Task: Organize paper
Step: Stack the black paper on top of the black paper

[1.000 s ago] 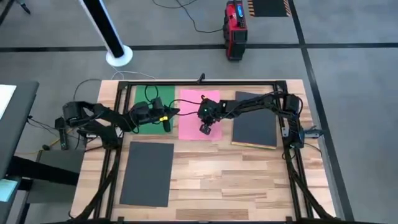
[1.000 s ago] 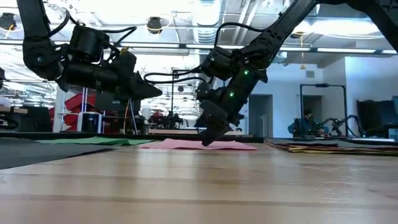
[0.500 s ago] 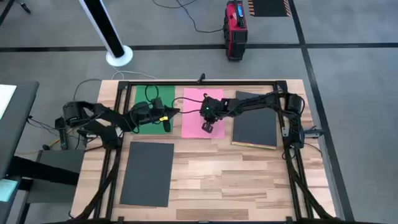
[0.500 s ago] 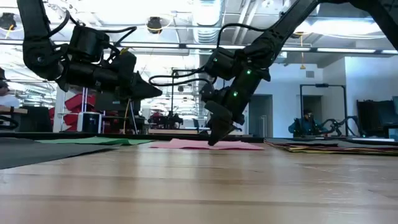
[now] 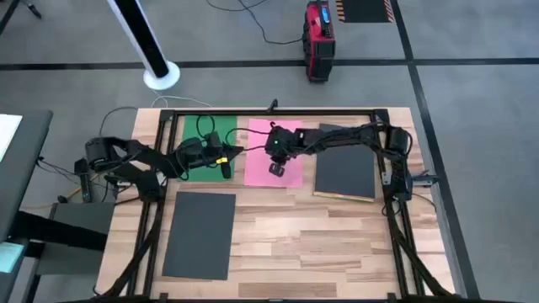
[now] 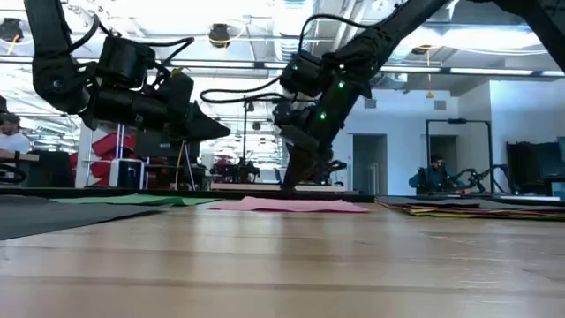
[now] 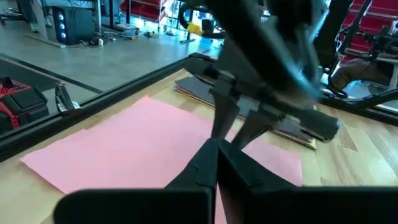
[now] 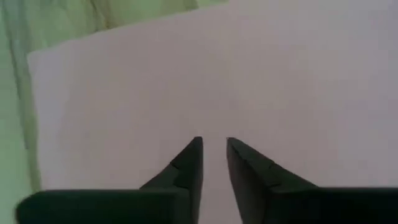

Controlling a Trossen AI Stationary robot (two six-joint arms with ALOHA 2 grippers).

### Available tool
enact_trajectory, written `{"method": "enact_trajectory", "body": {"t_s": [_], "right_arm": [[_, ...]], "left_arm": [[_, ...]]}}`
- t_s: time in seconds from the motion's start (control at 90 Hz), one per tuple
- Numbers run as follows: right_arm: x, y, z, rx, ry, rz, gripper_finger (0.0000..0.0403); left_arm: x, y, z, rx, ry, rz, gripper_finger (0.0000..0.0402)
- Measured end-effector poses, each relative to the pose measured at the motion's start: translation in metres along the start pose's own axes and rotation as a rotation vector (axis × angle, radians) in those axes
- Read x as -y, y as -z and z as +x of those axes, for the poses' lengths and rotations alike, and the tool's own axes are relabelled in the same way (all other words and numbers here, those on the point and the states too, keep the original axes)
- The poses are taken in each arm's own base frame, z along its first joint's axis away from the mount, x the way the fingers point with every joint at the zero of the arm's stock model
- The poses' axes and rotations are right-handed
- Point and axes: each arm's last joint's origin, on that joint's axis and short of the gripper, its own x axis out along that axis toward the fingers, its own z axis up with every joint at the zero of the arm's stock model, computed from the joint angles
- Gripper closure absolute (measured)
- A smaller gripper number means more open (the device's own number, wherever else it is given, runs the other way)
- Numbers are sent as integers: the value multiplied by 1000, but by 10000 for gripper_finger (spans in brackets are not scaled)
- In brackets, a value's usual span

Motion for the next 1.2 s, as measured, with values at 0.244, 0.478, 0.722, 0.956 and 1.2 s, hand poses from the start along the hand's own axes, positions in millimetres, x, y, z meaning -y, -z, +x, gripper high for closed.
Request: {"method": "enact_trajectory", "body": {"t_s": [0.244,0.478,0.722,0.956,1.2], "right_arm": [[-45,8,-15,-190,26,-244,347],[-92,29,-28,-335,103,-356,399],[-111,46,-60,-398,119,-313,392],[-105,82,-107,-345,130,-170,395],[-98,132,-113,-239,111,-28,384]], "left_arm": [[0,0,0,-2,0,3,402],[0,1,0,-15,-2,2,402],[0,1,0,-15,-2,-1,401],[0,2,0,-16,-2,-6,402],[0,2,0,-16,-2,-13,401]]}}
